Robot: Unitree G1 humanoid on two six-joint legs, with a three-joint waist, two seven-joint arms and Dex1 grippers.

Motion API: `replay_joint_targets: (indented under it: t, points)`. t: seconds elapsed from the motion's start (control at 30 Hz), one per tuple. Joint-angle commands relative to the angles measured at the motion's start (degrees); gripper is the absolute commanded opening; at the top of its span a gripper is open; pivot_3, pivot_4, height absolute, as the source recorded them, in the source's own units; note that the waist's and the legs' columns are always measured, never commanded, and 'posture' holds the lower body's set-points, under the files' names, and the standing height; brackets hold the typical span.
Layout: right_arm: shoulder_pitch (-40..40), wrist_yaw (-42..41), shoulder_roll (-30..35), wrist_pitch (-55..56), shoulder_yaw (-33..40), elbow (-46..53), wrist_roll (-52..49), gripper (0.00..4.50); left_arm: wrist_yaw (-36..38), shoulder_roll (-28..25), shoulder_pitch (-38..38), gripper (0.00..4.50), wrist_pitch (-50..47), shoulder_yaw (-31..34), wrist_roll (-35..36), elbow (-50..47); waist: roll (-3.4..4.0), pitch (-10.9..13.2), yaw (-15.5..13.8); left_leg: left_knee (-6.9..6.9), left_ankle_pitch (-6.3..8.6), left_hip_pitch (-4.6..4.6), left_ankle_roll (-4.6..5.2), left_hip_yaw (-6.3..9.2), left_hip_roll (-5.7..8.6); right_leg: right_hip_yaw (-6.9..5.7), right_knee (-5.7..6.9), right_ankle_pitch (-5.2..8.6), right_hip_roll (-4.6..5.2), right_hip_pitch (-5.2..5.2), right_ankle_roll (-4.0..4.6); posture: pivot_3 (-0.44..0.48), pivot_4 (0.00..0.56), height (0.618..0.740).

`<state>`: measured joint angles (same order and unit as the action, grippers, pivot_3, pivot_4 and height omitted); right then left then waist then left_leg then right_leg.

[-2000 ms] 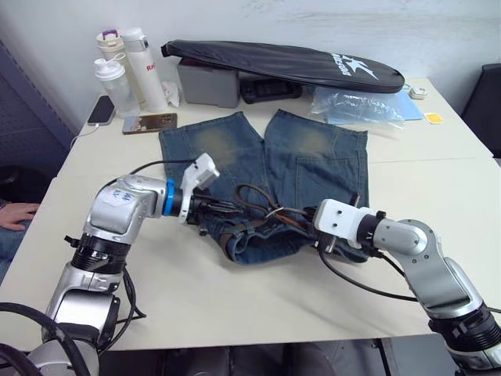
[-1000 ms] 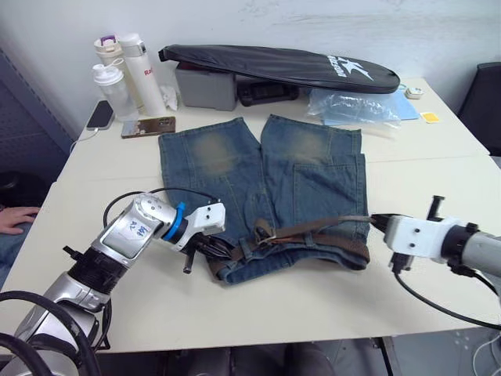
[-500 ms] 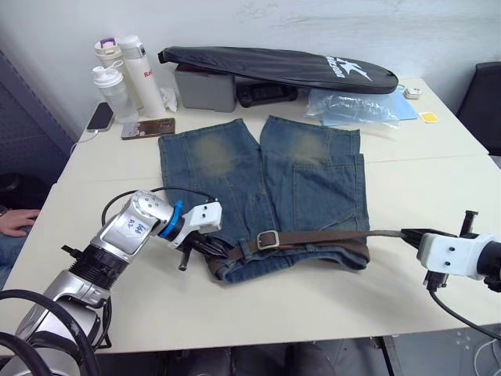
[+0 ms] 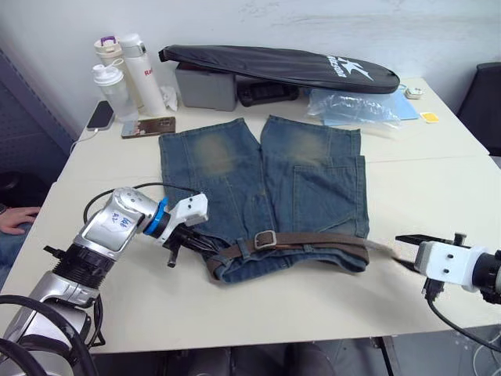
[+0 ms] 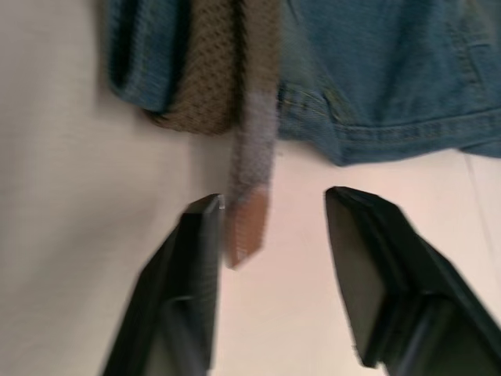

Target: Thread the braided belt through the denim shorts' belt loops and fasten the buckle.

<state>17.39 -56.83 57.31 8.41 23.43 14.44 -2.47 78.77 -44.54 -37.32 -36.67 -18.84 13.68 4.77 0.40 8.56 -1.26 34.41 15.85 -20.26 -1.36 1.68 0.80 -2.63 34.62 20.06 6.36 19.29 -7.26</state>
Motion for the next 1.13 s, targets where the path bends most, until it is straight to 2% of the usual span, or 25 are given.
replay_joint_targets:
  t: [0.03, 0.07, 0.1, 0.23, 0.3, 0.37, 0.47, 0.57, 0.63, 0.77, 0.87, 0.97, 1.13]
  points:
    - [1.33, -2.75, 0.25, -2.43, 4.93, 1.49, -5.51, 3.93, 1.50, -1.31, -0.81, 0.00, -3.93, 4.76, 5.00, -4.21, 0.00, 0.00, -0.11, 0.07, 0.02, -0.01, 0.02, 0.00, -0.10, 0.00, -0.03, 0.00, 0.02, -0.01, 0.00, 0.000, 0.150, 0.740]
    - [1.58, -3.60, -0.05, -4.46, 5.95, 2.08, -7.97, 4.33, 2.40, -1.87, -0.99, 0.00, -5.11, 5.77, 6.46, -4.90, 0.00, 0.00, -0.14, 0.10, 0.03, -0.02, 0.03, 0.01, -0.13, -0.01, -0.07, 0.00, 0.03, -0.01, 0.00, 0.000, 0.150, 0.740]
    - [1.72, -4.30, -0.40, -7.04, 7.03, 2.79, -10.77, 4.47, 3.03, -2.46, -1.18, 0.00, -6.24, 6.70, 7.69, -5.25, 0.00, 0.00, -0.10, 0.13, 0.04, -0.03, 0.02, 0.02, -0.16, -0.02, -0.10, 0.00, 0.02, -0.04, 0.00, 0.000, 0.150, 0.740]
    - [1.86, -4.88, -1.77, -22.08, 11.67, 6.05, -23.86, 4.47, 4.84, -7.22, 0.50, 0.00, -6.11, 8.56, 8.19, -4.86, 0.01, 0.01, -0.05, 0.18, 0.08, -0.01, -0.02, 0.02, -0.29, -0.03, -0.12, 0.00, -0.04, -0.08, 0.00, 0.000, 0.150, 0.740]
    - [3.79, -4.52, -2.85, -27.77, 13.25, 7.07, -27.13, 4.47, 4.28, -9.93, 3.35, 0.00, -3.31, 9.35, 6.68, -4.67, 0.07, -0.03, 0.09, 0.16, 0.12, 0.00, -0.03, 0.01, -0.36, -0.03, -0.17, 0.01, -0.09, -0.08, 0.02, 0.000, 0.150, 0.740]
    - [6.23, -3.84, -4.70, -32.02, 14.63, 8.25, -29.86, 4.47, 1.96, -10.43, 6.22, 0.00, -2.55, 12.34, 7.66, -5.09, 0.09, -0.04, -0.02, 0.13, 0.23, 0.06, -0.06, -0.01, -0.44, -0.03, -0.20, 0.04, -0.14, -0.12, 0.10, 0.000, 0.150, 0.740]
    - [7.57, -1.97, -7.82, -35.24, 15.97, 9.66, -32.79, 4.47, -2.34, -8.41, 10.42, 0.00, -2.35, 18.13, 10.34, -6.13, 0.15, -0.06, -0.25, 0.20, 0.31, 0.01, 0.05, 0.02, -0.46, -0.04, -0.20, 0.06, -0.11, -0.11, 0.14, 0.000, 0.150, 0.740]
    - [5.36, 5.15, -14.19, -35.09, 16.11, 11.29, -33.97, 4.47, -12.89, -1.21, 17.04, 0.00, -1.31, 28.01, 13.40, -7.78, 0.25, -0.12, -0.15, 0.35, 0.59, 0.07, 0.41, 0.49, -0.48, 0.02, -0.30, 0.05, 0.03, -0.29, 0.17, 0.000, 0.150, 0.740]
    - [5.29, 6.95, -16.39, -36.30, 16.04, 12.40, -35.19, 4.47, -14.83, 2.64, 20.64, 0.00, 0.75, 32.10, 15.94, -8.89, 0.41, -0.10, -0.10, 0.52, 0.68, 0.08, 0.35, 0.67, -0.48, 0.15, -0.48, 0.03, 0.13, -0.49, 0.17, 0.000, 0.150, 0.740]
    - [7.73, 6.86, -18.54, -36.91, 14.58, 14.29, -36.47, 4.47, -21.20, 5.34, 31.67, 0.00, 0.17, 34.05, 15.08, -15.84, 0.63, -0.23, 0.09, 0.56, 0.78, 0.09, 0.07, 0.70, -0.58, 0.24, -0.66, 0.03, 0.10, -0.59, 0.17, 0.000, 0.150, 0.740]
    - [9.26, 5.81, -18.18, -36.41, 13.94, 14.72, -36.10, 4.47, -21.90, 6.05, 37.83, 0.00, 3.36, 35.20, 14.34, -15.97, 0.64, -0.23, 0.03, 0.56, 0.82, 0.12, 0.03, 0.67, -0.58, 0.23, -0.76, 0.03, 0.07, -0.65, 0.18, 0.000, 0.150, 0.740]
    - [9.89, 5.16, -18.15, -36.10, 13.48, 14.71, -36.11, 4.47, -22.49, 5.32, 40.53, 0.00, 4.64, 35.01, 14.05, -15.54, 0.63, -0.23, -0.25, 0.58, 0.92, 0.13, 0.17, 0.63, -0.58, 0.29, -0.80, 0.06, 0.10, -0.66, 0.23, 0.000, 0.150, 0.740]
    - [10.04, 4.81, -18.52, -34.59, 12.95, 14.56, -35.37, 4.47, -24.74, 7.04, 44.35, 0.00, 12.70, 34.74, 11.41, -17.17, 0.70, -0.27, -0.36, 0.53, 1.04, 0.06, 0.29, 0.69, -0.57, 0.51, -1.11, 0.15, 0.19, -0.71, 0.41, 0.000, 0.150, 0.740]
